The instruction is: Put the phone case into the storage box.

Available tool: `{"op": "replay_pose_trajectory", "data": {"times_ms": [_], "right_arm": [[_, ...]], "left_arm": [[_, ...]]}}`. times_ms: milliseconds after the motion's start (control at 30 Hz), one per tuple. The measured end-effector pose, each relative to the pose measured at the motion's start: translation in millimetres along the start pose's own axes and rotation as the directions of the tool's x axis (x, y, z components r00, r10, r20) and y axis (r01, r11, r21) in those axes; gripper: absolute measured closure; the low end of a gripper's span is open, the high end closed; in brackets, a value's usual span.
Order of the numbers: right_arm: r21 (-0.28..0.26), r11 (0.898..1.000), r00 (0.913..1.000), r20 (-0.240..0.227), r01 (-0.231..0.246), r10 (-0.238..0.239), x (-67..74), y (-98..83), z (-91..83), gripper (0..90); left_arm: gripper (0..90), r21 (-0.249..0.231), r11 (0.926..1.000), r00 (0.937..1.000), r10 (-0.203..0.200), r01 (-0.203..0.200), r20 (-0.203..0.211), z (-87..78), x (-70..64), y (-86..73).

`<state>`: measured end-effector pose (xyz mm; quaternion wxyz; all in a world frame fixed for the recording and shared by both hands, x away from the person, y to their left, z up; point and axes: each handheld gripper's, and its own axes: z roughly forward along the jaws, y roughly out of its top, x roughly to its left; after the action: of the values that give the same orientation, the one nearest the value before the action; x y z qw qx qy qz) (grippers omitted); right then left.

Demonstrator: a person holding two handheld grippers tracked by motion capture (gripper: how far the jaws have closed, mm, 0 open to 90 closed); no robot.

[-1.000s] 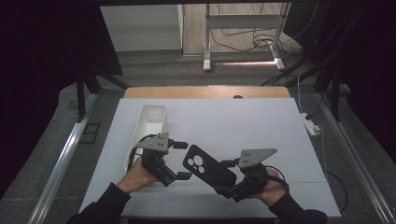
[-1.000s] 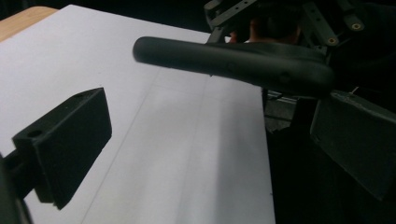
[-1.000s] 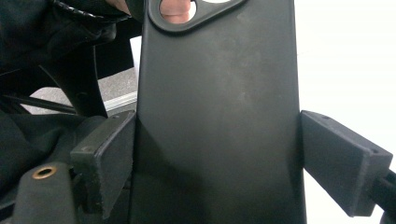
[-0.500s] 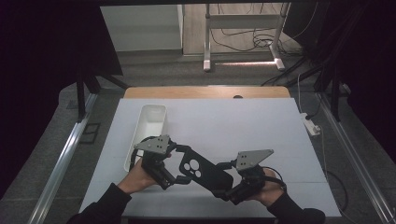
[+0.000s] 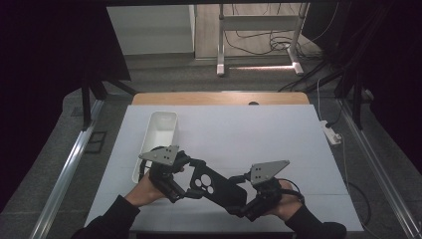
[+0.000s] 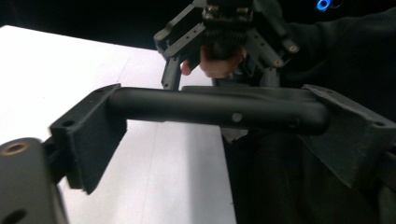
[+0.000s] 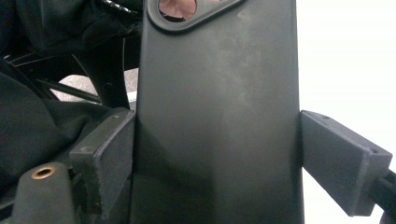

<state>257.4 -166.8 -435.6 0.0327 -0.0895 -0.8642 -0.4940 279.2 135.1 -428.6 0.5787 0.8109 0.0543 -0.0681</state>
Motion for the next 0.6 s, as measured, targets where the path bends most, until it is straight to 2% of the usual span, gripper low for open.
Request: {"op": "replay_pose_trajectory", "data": {"times_ms": [100, 233, 433, 600], "right_arm": [[0.009, 1.0, 1.0, 0.002, 0.005, -0.005, 0.0, -0.5, 0.9, 14.1], [0.008, 1.0, 0.9999, 0.009, 0.012, -0.012, 0.5, -0.8, 0.7, 13.9], [0.026, 0.999, 0.9986, 0.032, 0.041, -0.042, 1.3, -1.3, 4.3, 13.0], [0.043, 0.999, 0.9975, 0.065, 0.025, -0.028, 1.0, -0.1, 7.1, 7.3]], "left_arm": [[12.5, 0.018, 0.9996, 0.9998, -0.02, 0.02, -0.006, 0.3, -0.9, 2.0], [14.1, 0.027, 0.9996, 0.9999, -0.011, 0.012, -0.012, -0.4, -2.0, 3.1], [15.3, 0.048, 0.9986, 0.9992, -0.02, 0.022, -0.036, 0.7, -5.0, 6.4], [15.4, 0.072, 0.9972, 0.9979, -0.016, 0.02, -0.063, 1.6, -6.1, 7.7]]}}
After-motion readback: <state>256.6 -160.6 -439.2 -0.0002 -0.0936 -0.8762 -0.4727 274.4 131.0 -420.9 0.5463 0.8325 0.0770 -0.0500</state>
